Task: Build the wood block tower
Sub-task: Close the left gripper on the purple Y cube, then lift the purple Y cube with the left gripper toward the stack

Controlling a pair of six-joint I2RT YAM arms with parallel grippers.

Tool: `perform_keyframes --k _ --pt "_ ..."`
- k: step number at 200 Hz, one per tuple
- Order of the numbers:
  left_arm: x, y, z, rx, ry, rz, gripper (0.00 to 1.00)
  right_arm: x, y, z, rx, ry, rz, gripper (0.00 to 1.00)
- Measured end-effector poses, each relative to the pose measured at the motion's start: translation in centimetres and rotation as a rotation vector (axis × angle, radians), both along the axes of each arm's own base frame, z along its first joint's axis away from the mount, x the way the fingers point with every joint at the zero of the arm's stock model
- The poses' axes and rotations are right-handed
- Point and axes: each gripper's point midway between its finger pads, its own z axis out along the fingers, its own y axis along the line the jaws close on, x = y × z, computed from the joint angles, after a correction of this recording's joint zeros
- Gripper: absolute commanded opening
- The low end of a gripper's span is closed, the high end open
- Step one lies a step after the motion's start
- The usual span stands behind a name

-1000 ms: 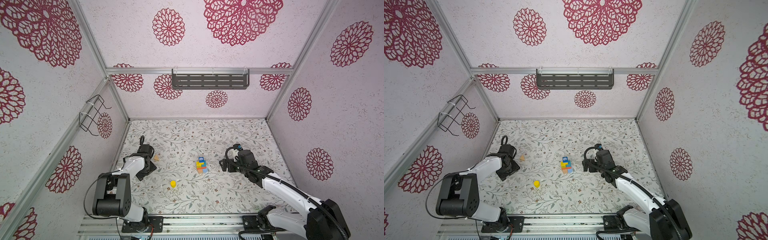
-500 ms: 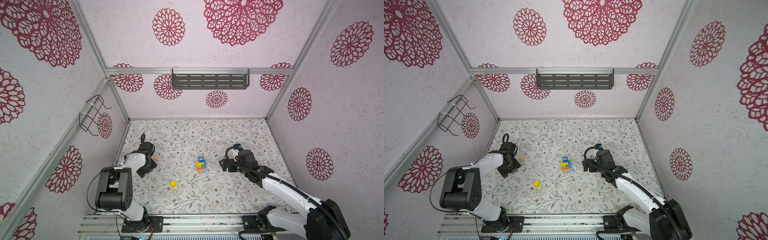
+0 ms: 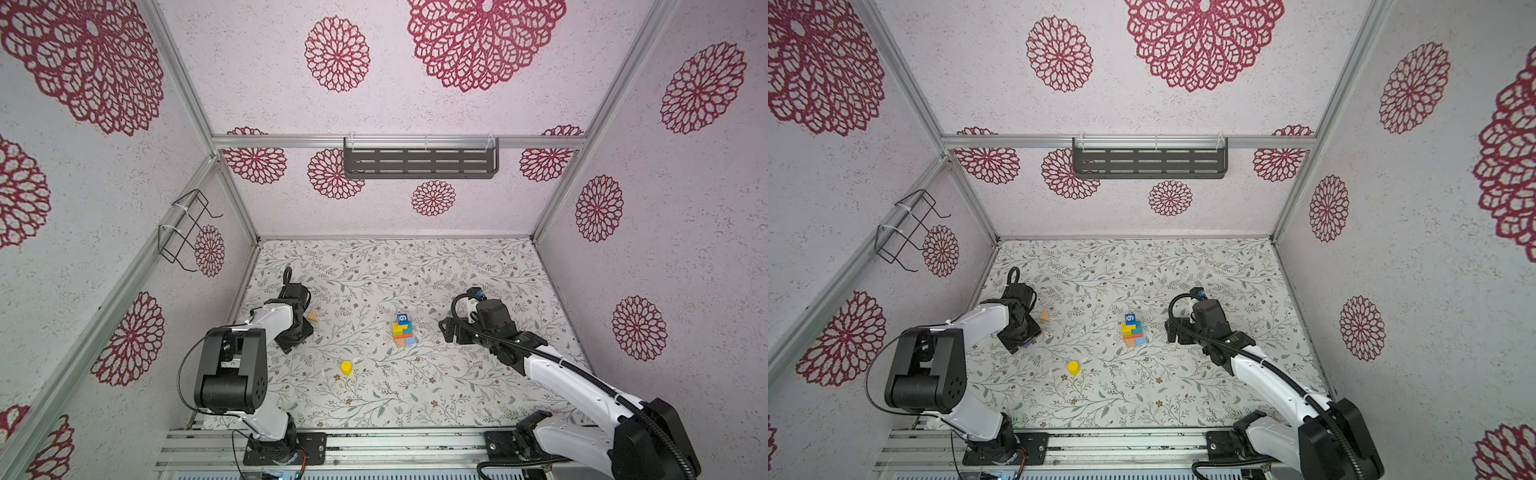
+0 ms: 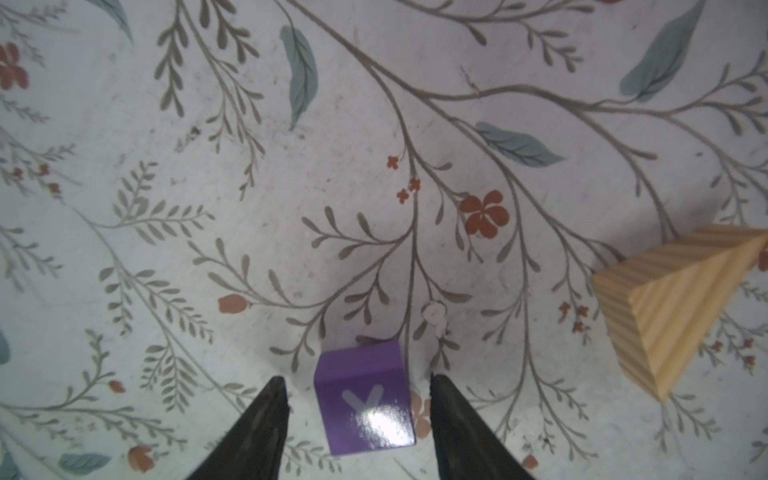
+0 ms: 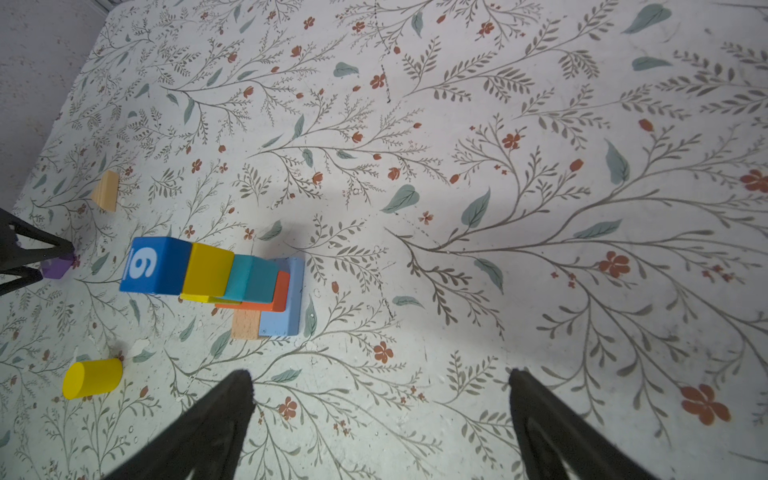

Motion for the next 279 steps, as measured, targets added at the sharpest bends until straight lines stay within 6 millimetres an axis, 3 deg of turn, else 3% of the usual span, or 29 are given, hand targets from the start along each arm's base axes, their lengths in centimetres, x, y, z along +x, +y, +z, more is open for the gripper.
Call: perform_keyframes --k 63,140,210,279 --pt "0.2 0.0 -0.2 -0.003 0.001 0.006 0.36 0.0 0.0 0.0 0.000 0.000 -0.001 0.99" --pt "0.4 -0.1 0.9 -0.001 -0.008 -0.023 0.33 0.1 -0.1 0.0 0.004 0.000 -0.009 0.99" --pt "0.9 -0.8 6.3 0.001 -0.091 -0.085 0.33 0.3 -0.4 0.1 0.007 0.000 -0.022 0.99" --pt "1.0 -4.3 12.5 0.014 -0.141 -0.254 0.33 0.3 -0.7 1.0 0.011 -0.029 -0.033 0.99"
